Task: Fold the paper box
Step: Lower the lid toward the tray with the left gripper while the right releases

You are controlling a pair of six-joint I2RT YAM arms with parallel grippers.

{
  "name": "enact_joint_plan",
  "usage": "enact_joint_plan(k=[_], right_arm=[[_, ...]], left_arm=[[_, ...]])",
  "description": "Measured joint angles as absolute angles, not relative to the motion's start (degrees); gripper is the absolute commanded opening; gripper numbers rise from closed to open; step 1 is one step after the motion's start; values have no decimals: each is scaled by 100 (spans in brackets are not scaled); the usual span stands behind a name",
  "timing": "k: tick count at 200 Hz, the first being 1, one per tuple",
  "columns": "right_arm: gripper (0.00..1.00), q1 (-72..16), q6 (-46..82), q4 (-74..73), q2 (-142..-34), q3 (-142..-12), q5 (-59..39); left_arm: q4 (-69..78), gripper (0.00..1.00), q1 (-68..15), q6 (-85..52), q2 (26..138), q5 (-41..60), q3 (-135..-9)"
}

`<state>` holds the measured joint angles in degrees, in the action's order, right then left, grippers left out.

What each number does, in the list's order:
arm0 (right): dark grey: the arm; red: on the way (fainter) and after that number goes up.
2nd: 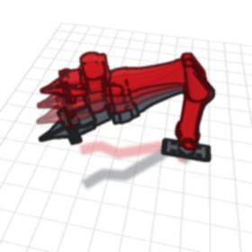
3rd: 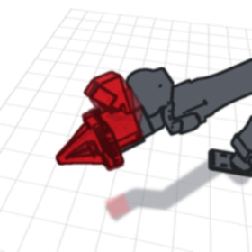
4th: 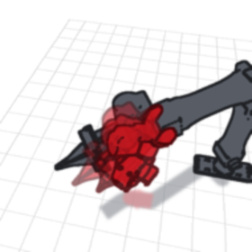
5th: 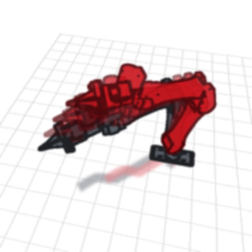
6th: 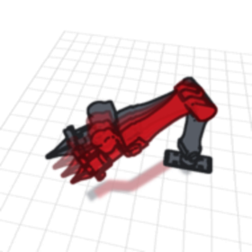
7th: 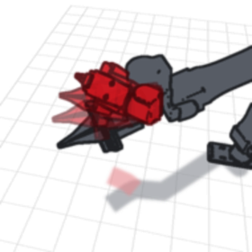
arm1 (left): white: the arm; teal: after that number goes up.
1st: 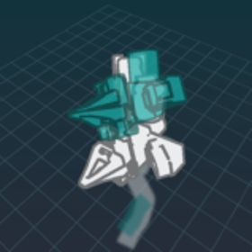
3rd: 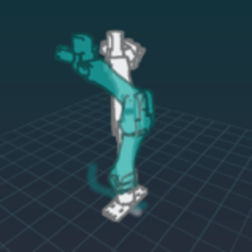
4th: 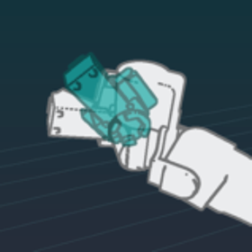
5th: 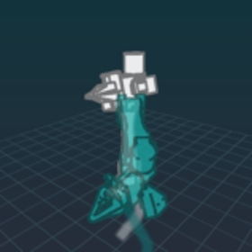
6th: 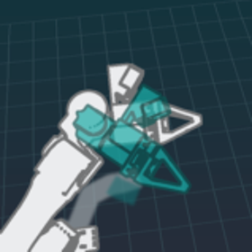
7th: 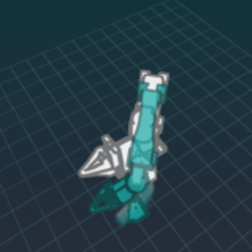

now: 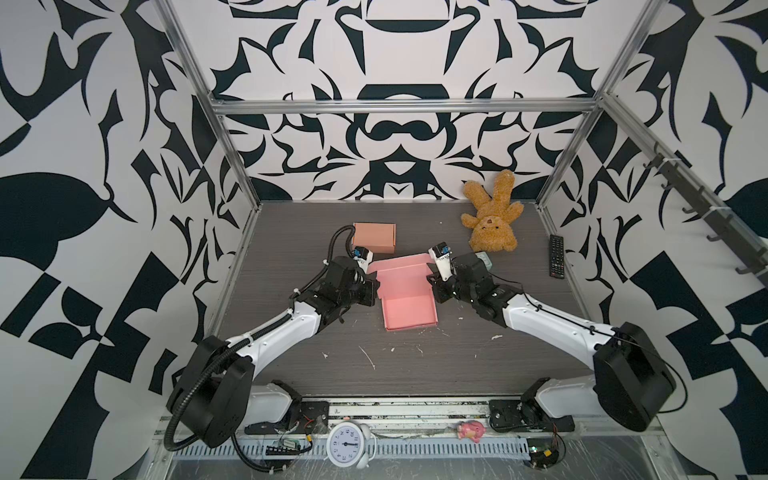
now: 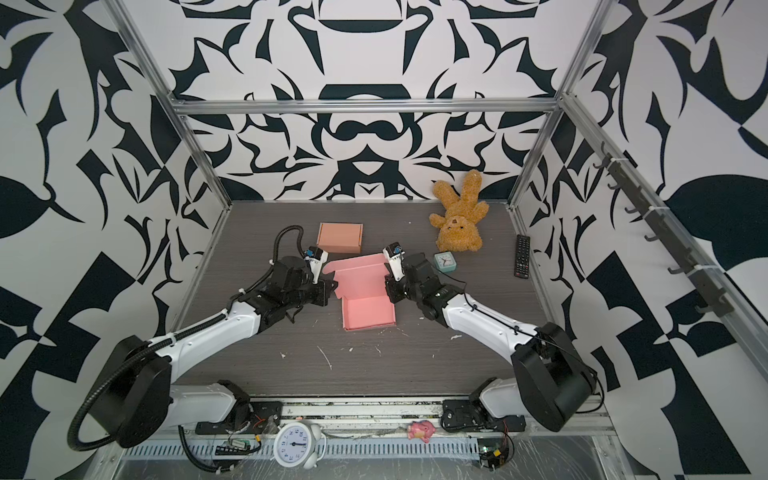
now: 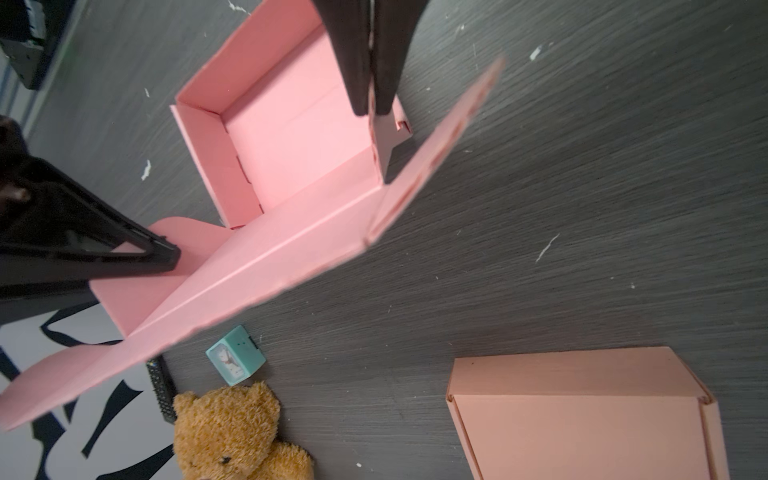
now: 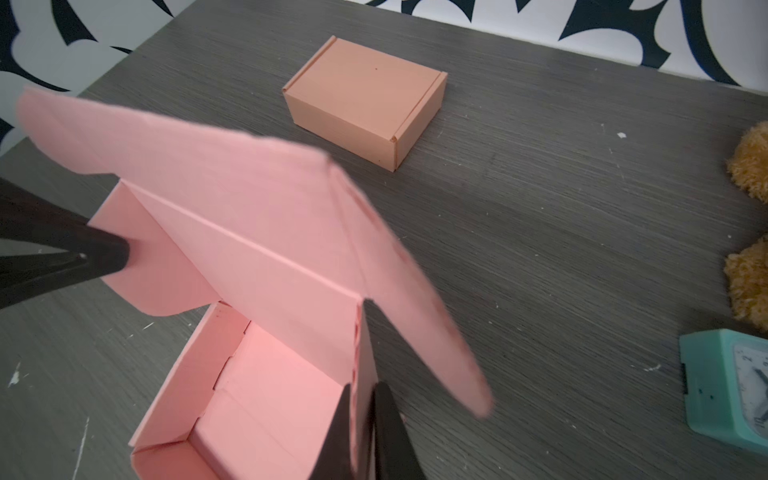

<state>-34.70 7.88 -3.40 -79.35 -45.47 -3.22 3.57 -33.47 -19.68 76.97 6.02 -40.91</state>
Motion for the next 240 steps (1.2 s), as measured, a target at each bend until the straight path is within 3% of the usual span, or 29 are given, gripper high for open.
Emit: enact_joint_plan(k=[240], right_arm=[[19,-3529,915,134,-8182,-4644,161]], left_arm=[[2637,5,-4853,-1302,8200,-2078,-3286]])
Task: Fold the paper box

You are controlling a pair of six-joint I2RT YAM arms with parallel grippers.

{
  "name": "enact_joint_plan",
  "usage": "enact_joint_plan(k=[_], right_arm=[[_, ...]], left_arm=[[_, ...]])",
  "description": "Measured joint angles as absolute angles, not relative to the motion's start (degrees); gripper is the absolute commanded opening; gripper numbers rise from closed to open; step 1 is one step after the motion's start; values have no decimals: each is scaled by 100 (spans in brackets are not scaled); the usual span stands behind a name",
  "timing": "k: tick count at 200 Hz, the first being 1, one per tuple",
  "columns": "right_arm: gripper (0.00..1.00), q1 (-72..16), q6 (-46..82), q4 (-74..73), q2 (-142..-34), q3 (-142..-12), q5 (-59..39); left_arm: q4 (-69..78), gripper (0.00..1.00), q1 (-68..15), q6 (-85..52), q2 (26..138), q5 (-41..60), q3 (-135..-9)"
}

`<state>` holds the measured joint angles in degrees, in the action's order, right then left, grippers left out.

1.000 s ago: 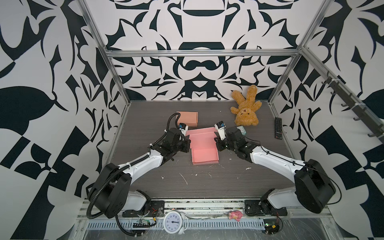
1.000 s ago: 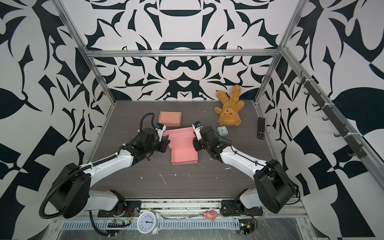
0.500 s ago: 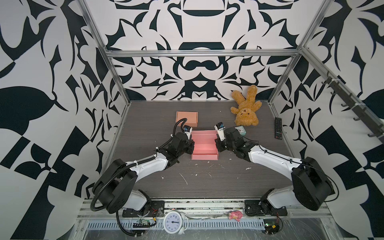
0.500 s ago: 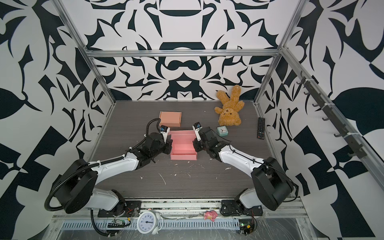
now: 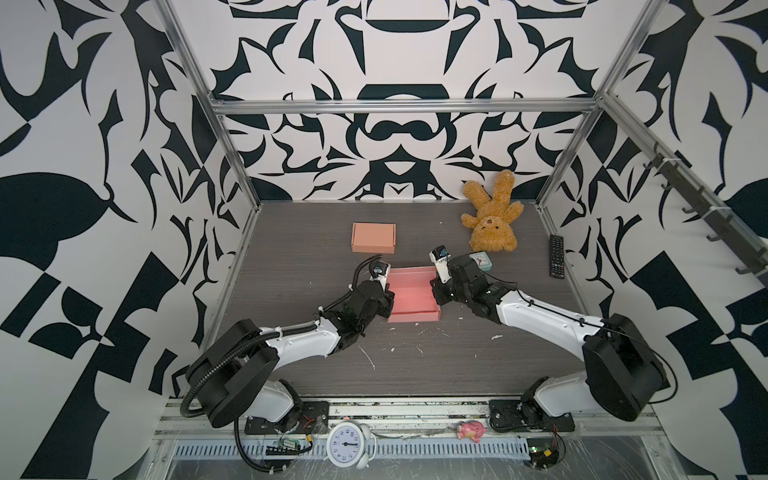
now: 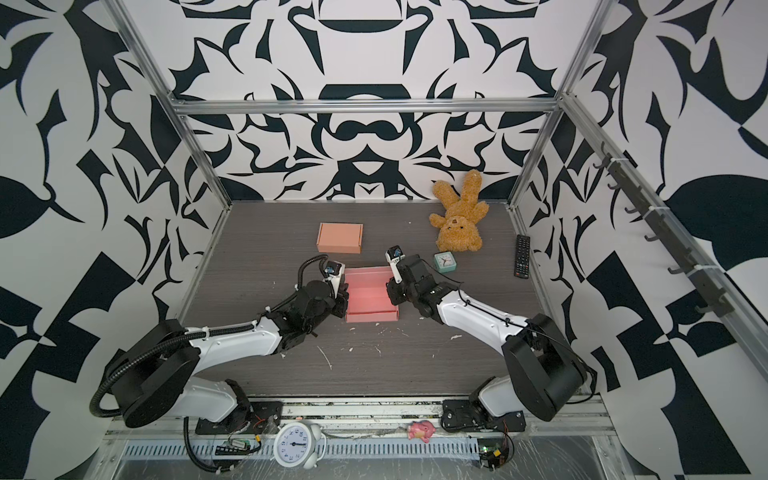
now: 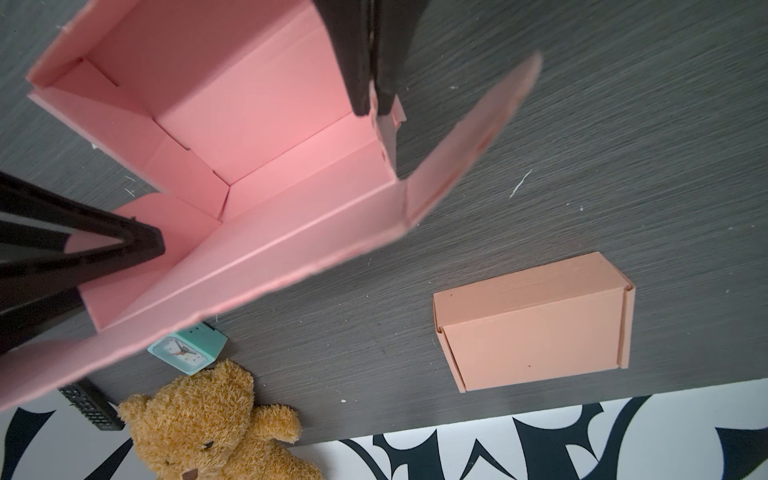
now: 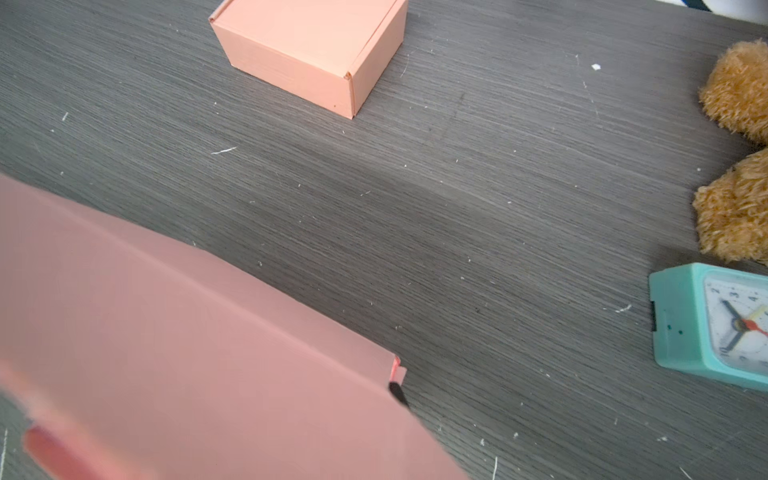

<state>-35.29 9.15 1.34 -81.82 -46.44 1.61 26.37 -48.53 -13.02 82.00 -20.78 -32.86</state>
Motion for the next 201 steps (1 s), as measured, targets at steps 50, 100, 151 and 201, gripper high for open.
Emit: enact_joint_plan(k=[50,100,151,201], right_arm=[[19,-3529,915,180,-8182,-4637,257],[19,-3544,913,58,-8058,-4436,274],[18,-3642,891,-71,-7817,-4180,268],[18,-3717,884,-156,-7795,-4088,333]], left_arm=[[3002,5,-5059,-1216,8374,-2443,-3223],[3151,6,-5238,-1219,8495,-2845,-3223],[3363,6,-5384,-1396,8589,-3203,-3118],[3540,6,-5527,-1437,8591,-3404,-2982]])
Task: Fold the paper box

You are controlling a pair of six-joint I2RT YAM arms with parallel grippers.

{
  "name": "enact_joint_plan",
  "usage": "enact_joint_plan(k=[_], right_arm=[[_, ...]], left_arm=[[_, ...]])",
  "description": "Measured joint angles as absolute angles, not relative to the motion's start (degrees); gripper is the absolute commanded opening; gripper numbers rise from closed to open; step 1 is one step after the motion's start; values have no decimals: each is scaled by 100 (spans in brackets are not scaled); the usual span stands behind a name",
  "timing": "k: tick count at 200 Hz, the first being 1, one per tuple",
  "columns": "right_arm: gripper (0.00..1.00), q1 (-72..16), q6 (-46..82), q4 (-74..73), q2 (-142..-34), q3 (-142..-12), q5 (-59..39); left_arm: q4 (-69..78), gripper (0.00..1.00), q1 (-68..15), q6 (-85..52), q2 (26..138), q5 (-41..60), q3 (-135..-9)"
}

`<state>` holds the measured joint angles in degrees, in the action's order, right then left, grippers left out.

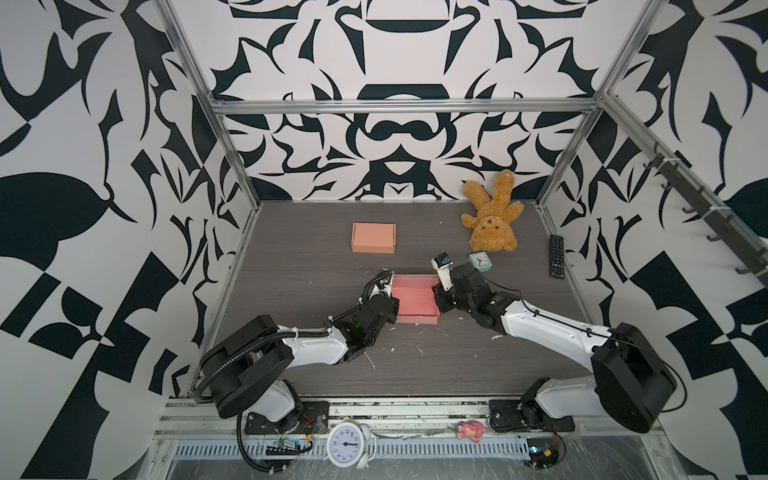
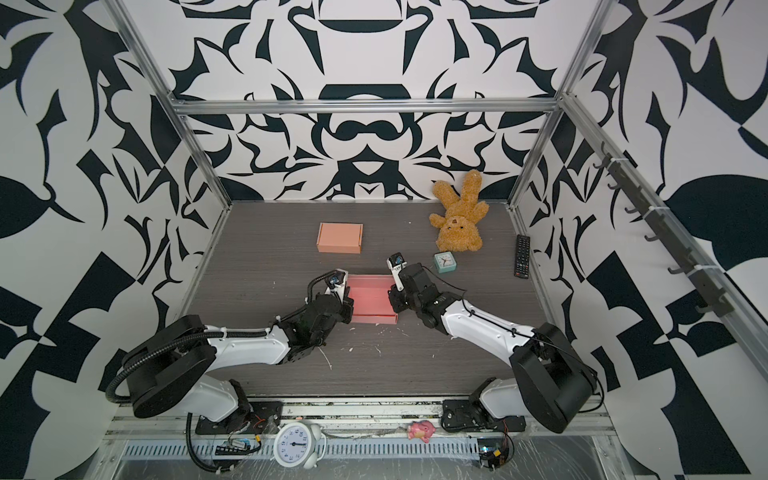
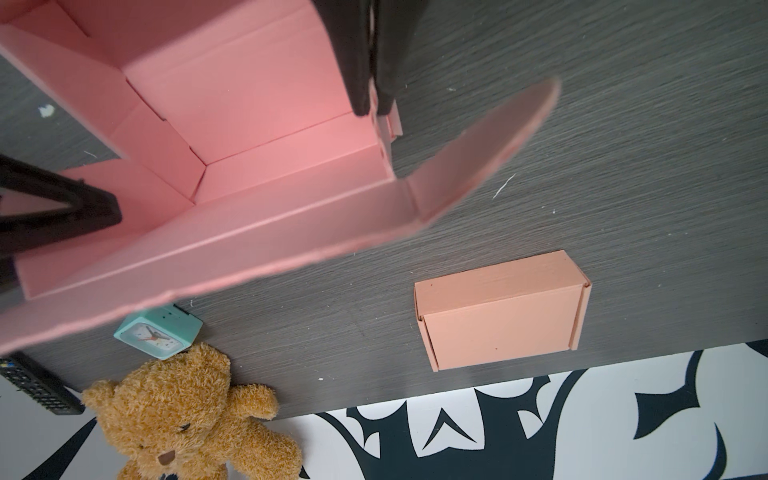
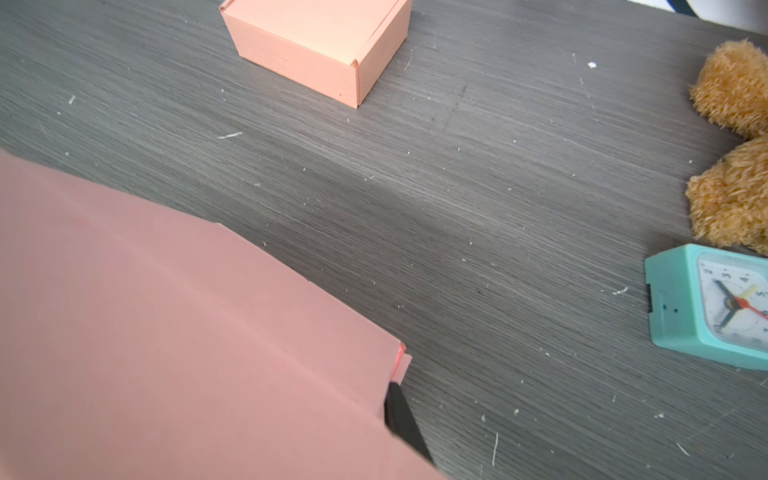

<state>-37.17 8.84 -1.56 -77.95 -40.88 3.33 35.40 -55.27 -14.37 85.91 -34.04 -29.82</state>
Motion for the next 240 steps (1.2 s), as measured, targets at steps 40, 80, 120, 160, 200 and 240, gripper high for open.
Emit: enact_joint_plan(k=[40,80,120,160,200,240], right_arm=[[18,-3776,869,-207,-7791,-4007,377],[18,-3844,871,-259,-7791,-3868,419],[19,-3905,869,-248,-7612,-3726,425],[25,-3948,895,-233,-7491,-3653,346],[37,-3953,982,-191,-7356,-3527,252],[50,-3959,1072,-84,-7126,-3382,183]], left_arm=[[3837,6,-5636,-1463,8602,-3496,-2751],[4014,6,-5791,-1525,8720,-3597,-2593],[4213,6,-5896,-1568,8726,-3632,-2408],[4377,6,-5922,-1656,8774,-3625,-2305],[4521,6,-5972,-1774,8952,-3640,-2300],[4521,6,-6014,-1837,8965,-3671,-2285]])
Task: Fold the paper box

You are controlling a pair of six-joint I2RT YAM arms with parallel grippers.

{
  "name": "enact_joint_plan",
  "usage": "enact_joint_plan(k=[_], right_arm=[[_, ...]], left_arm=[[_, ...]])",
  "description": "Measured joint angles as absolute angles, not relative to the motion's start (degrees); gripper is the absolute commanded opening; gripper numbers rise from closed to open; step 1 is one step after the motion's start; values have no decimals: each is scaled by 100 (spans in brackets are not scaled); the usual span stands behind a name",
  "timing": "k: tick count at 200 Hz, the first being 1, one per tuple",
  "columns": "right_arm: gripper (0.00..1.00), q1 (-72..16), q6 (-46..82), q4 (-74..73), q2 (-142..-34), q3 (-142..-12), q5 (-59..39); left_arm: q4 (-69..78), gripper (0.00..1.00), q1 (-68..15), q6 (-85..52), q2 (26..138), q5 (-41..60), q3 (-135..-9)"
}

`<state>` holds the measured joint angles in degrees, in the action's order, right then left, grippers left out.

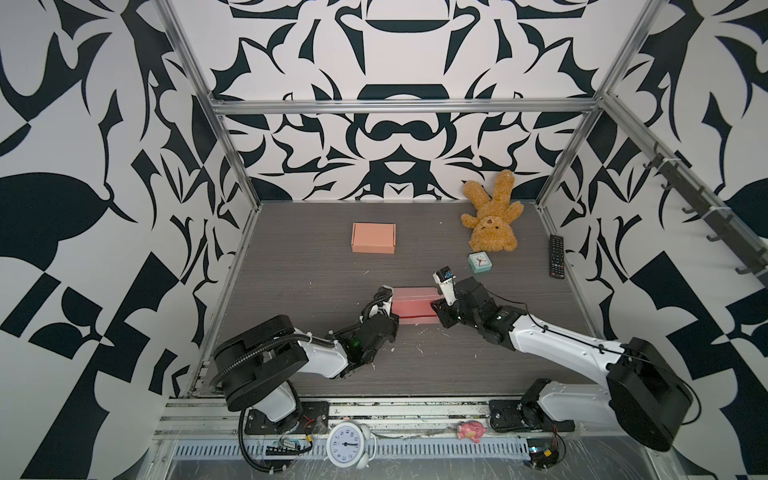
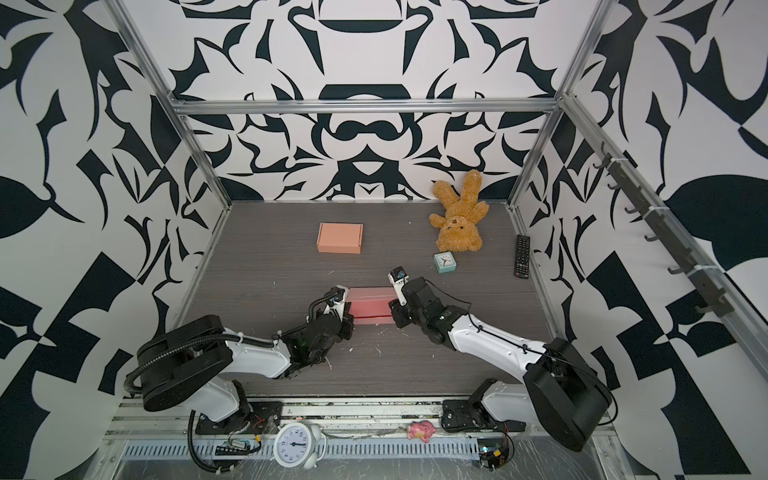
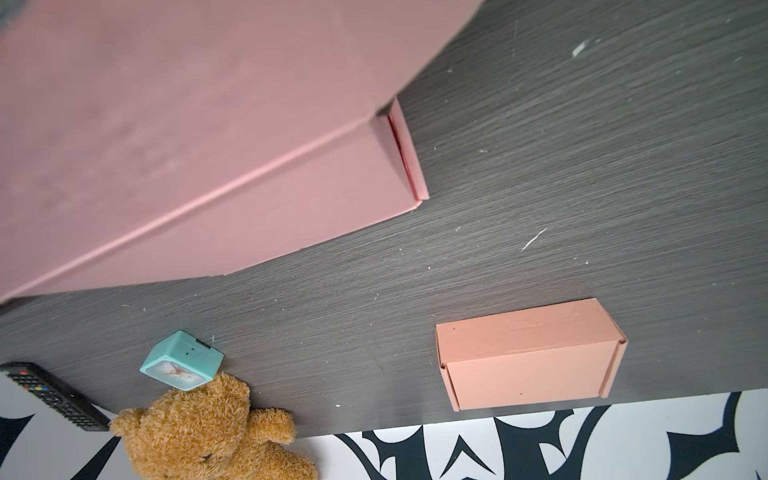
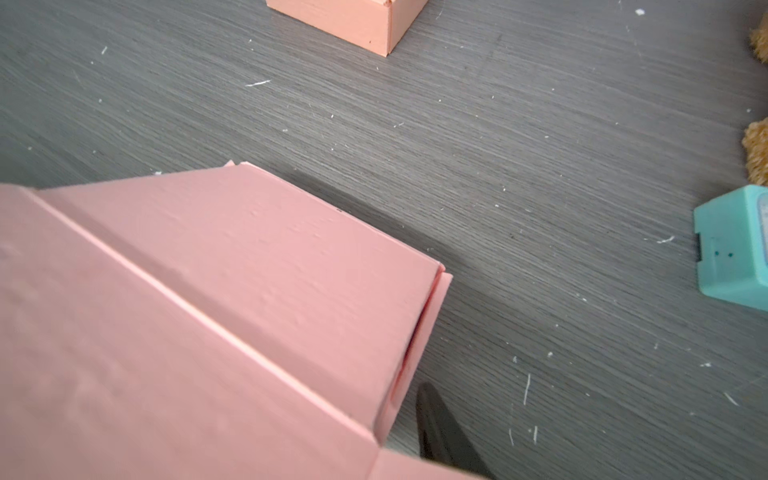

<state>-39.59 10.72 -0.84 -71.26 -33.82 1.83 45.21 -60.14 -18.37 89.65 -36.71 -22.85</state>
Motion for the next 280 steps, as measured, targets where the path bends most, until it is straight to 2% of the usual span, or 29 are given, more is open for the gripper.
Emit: enact_joint_plan(k=[26,60,210,230,251,280], right_arm=[[58,-3962,1087,43,-6947,-3350,137],[63,-3962,1109,290,-6622,-3343,93],[65,-3962,1122,620,-5293,-3127,-497],[66,-3962,1125,620,-5199,-3127,-521],[66,-3962,1129,624,-5179,-3129,-519],[67,-3962,1166,663,-5181,-3131,-491]], left_arm=[[4519,6,-6047,-1863,8980,-3712,-2283],[4508,7,-6093,-1861,9037,-3730,-2283],[4403,11,-6239,-1826,9157,-3776,-2290],[4386,19,-6265,-1815,9157,-3774,-2292],[4370,41,-6289,-1844,9153,-3680,-2298],[3990,64,-6309,-1894,9032,-3422,-2300]])
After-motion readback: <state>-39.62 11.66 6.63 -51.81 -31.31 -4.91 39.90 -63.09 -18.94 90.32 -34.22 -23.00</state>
